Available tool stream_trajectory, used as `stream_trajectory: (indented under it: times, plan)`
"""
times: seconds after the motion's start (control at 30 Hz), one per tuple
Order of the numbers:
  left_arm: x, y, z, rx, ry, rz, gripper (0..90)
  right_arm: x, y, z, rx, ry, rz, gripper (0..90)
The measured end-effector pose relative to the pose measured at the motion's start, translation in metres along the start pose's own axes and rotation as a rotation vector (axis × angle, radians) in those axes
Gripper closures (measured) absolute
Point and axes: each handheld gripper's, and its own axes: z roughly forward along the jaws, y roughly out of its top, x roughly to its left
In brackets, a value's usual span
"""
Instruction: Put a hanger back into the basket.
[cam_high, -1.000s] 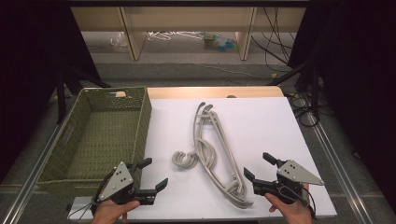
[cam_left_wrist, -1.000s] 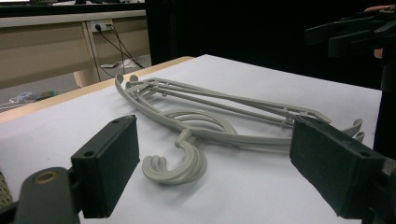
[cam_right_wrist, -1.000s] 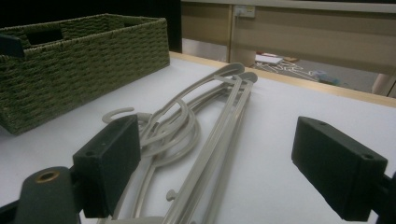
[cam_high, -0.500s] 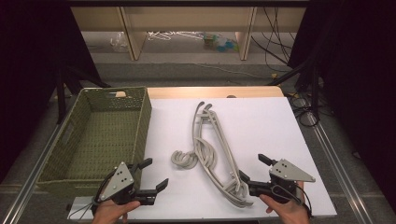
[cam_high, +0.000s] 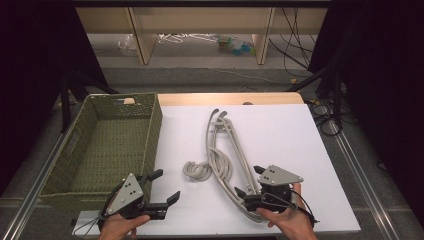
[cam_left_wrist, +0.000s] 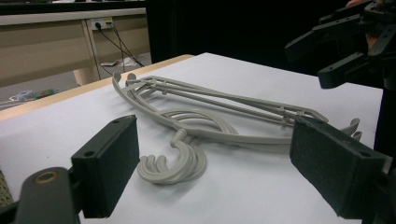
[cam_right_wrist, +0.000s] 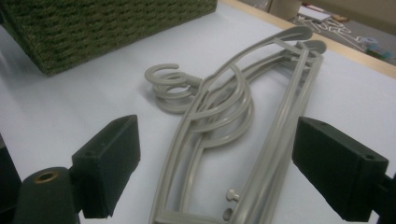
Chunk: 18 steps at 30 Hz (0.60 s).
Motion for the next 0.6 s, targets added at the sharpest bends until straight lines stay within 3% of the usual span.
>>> stream_trajectory:
  times: [0.3, 0.37, 0.4, 0.47, 0.6]
  plan:
    - [-0.001, 0.000, 0.000, 0.000, -0.004, -0.005, 15.7, 0.005, 0.012, 0.030, 0.167, 0.044, -0.032, 17.2]
    - [0.000, 0.000, 0.000, 0.001, -0.002, -0.002, 15.7, 0.005, 0.013, 0.033, 0.180, 0.046, -0.036, 18.0]
    - [0.000, -0.001, 0.001, -0.010, -0.009, -0.004, 15.7, 0.007, 0.016, 0.042, 0.222, 0.058, -0.045, 18.3]
    - [0.000, 0.000, 0.000, 0.002, -0.002, -0.003, 15.7, 0.010, 0.016, 0.051, 0.232, 0.057, -0.048, 19.1]
    - [-0.001, 0.000, 0.000, 0.002, -0.004, -0.003, 15.7, 0.014, 0.019, 0.068, 0.329, 0.075, -0.059, 22.5]
